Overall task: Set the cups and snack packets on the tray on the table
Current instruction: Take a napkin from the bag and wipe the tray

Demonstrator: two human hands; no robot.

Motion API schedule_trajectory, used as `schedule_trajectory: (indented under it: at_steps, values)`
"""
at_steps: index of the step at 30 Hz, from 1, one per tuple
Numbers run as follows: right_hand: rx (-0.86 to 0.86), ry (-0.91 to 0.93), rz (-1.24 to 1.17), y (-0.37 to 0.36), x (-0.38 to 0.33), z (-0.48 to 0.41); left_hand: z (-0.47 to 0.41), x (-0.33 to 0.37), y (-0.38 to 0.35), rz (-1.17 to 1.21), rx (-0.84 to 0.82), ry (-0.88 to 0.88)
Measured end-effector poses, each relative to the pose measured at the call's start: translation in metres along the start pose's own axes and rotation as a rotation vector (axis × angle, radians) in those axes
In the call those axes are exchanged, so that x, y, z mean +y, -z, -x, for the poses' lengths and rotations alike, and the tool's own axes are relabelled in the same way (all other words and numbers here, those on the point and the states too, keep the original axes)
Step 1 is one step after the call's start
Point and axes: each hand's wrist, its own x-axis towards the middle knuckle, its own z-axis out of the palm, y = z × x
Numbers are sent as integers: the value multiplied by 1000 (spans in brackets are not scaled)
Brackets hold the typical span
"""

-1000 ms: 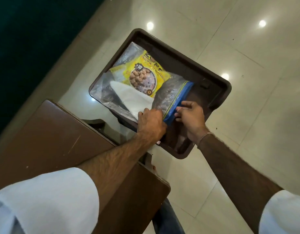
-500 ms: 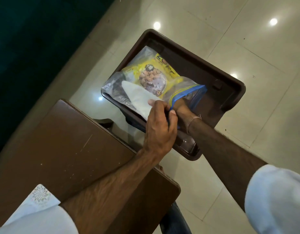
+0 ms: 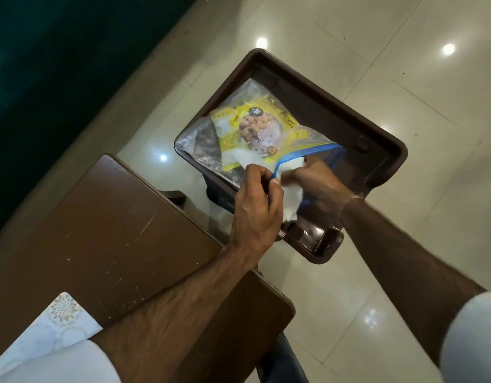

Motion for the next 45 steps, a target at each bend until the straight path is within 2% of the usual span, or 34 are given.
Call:
schedule_trajectory:
  at_steps: [7, 11, 14, 16, 18, 20, 23, 25, 26, 28, 29, 30, 32, 35, 37, 40, 42, 45]
  values:
    - [-98, -47, 30, 95, 19, 51, -3, 2, -13, -1, 74, 256]
    - [-166, -54, -175, 117, 27, 99, 11, 11, -10, 204, 59, 413]
    - [-192, -40, -407, 102, 29, 132, 37, 24, 10, 407, 61, 479]
    - [-159, -27, -497, 78, 31, 150, 61, 34, 27, 595, -108, 566]
    - [-83, -12, -512, 45, 32, 164, 87, 43, 46, 679, -323, 634]
    - [14, -29, -469, 11, 37, 179, 108, 47, 60, 636, -370, 610]
    - [10, -70, -394, -30, 47, 196, 131, 30, 85, 407, -240, 536]
    - [35, -18, -226, -43, 49, 200, 141, 12, 106, 326, -214, 518]
    - [75, 94, -67, -49, 45, 200, 146, 2, 118, 309, -231, 506]
    - [42, 541, 380, -58, 29, 198, 158, -16, 145, 266, -297, 488]
    - [-65, 793, 646, -62, 16, 195, 162, -22, 155, 233, -334, 476]
    - [-231, 971, 926, -74, 2, 193, 168, -29, 167, 195, -360, 457]
    - [-587, 1091, 1424, -107, -21, 190, 181, -41, 188, 112, -408, 415]
    - [-1001, 997, 1917, -171, -31, 190, 204, -54, 215, 58, -405, 442]
    - [-1202, 849, 2019, -211, -28, 194, 229, -63, 233, 90, -339, 493]
    - [-1348, 500, 1868, -253, -17, 193, 272, -79, 255, 271, -210, 623]
    - [-1308, 363, 1704, -276, 1, 190, 303, -94, 266, 417, -76, 745]
    - [-1196, 195, 1397, -310, 42, 191, 344, -119, 277, 647, 248, 921]
